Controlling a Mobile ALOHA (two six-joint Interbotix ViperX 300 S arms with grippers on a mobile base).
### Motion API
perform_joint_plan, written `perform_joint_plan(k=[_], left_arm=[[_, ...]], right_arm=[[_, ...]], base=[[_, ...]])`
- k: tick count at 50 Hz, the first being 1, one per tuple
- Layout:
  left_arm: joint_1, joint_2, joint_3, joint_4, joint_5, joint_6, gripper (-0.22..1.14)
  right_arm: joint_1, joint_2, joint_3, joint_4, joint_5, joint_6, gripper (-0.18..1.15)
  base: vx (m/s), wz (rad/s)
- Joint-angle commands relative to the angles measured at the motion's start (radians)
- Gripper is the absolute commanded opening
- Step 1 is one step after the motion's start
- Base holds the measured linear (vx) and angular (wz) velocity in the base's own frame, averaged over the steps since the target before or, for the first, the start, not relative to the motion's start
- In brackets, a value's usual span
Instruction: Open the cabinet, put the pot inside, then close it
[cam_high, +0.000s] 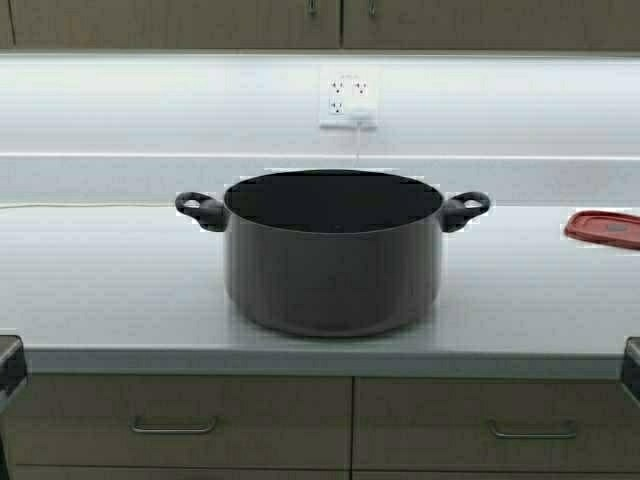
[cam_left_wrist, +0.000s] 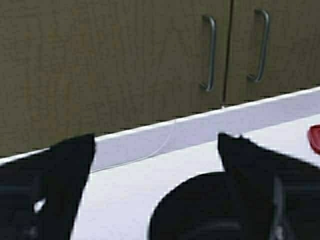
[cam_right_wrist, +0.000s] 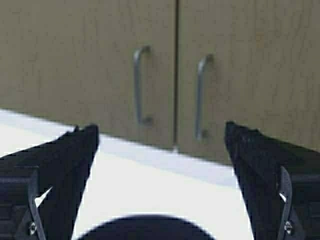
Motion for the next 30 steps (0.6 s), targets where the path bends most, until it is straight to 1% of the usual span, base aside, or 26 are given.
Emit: perform_joint_plan(k=[1,5,8,12,15,18,21,23,30], left_arm=[[-0.084,0.169,-0.101,-0.04,-0.071,0.009,1.02],[-0.144,0.275,-0.161,-0.08,-0.132,0.04,1.02],[-0.187,0.359,-0.21,-0.14,-0.187,0.091,1.02],[-0.244,0.479,-0.285,-0.293,-0.282,0.212,1.02],[-0.281,0.555,-0.336,-0.442,-0.376,0.299,1.02],[-0.316,0.623,-0.391,-0.577,-0.474,0.377,1.02],[-0.331,0.69,-0.456,-0.666,-0.548,0.449,1.02],[-0.333,0.735,-0.497,-0.692,-0.574,0.479,1.02],[-0.331,0.853,-0.62,-0.693,-0.584,0.497,1.02]], right_arm=[[0.041,0.094,-0.084,0.147,-0.071,-0.114,1.03],[0.075,0.152,-0.12,0.265,-0.152,-0.238,1.03],[0.098,0.19,-0.15,0.362,-0.199,-0.333,1.03],[0.114,0.233,-0.201,0.491,-0.216,-0.431,1.03],[0.114,0.262,-0.241,0.568,-0.216,-0.472,1.03],[0.114,0.295,-0.279,0.617,-0.222,-0.502,1.03],[0.11,0.33,-0.319,0.626,-0.224,-0.523,1.03],[0.106,0.356,-0.347,0.627,-0.225,-0.531,1.03],[0.092,0.448,-0.454,0.63,-0.218,-0.548,1.03]], base=[[-0.01,0.0],[-0.01,0.0],[0.0,0.0],[0.0,0.0],[0.0,0.0],[0.0,0.0],[0.0,0.0],[0.0,0.0],[0.0,0.0]])
